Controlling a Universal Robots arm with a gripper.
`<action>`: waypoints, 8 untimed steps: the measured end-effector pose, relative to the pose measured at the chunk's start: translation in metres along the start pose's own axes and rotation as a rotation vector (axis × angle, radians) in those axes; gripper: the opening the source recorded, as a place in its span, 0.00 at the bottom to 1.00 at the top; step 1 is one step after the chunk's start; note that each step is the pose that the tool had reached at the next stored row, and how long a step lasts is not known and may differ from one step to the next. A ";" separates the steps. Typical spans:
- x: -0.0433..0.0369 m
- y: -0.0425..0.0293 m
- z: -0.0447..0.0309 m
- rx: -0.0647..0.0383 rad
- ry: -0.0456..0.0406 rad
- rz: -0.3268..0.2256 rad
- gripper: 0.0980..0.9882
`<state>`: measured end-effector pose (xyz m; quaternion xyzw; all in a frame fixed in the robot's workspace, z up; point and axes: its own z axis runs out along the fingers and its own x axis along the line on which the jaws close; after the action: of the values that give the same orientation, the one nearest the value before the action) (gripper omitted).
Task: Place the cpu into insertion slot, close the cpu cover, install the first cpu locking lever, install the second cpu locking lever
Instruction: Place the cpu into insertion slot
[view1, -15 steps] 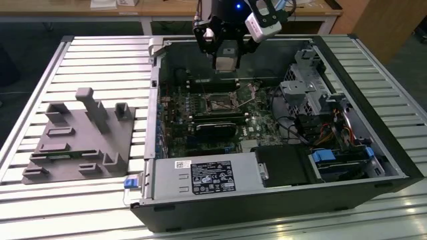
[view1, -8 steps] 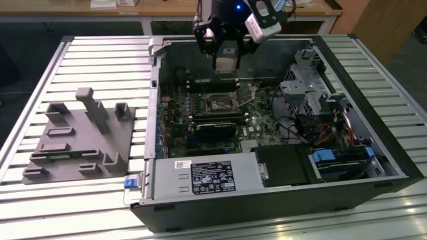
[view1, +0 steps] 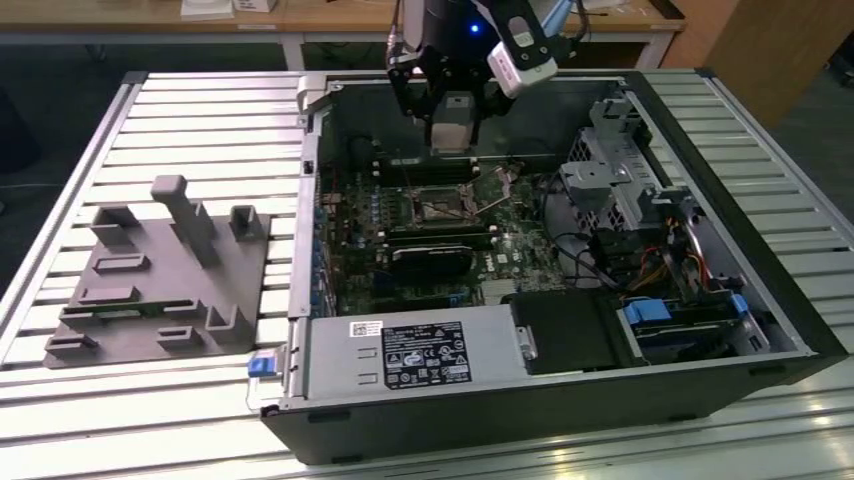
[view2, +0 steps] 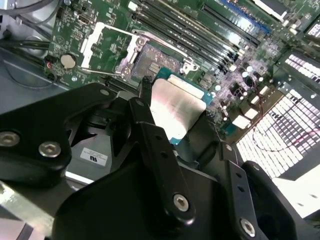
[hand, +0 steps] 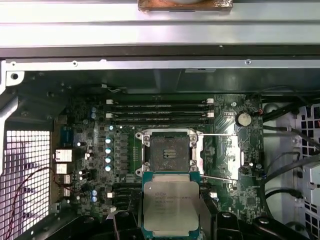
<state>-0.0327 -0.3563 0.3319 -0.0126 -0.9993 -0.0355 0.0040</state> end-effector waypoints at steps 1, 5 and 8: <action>-0.0004 0.0007 0.0010 0.000 0.0000 0.000 0.49; -0.0014 0.0030 0.0067 0.000 0.0000 0.000 0.49; -0.0026 0.0034 0.0123 0.000 0.0000 0.000 0.49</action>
<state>-0.0301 -0.3521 0.3199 -0.0126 -0.9993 -0.0355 0.0040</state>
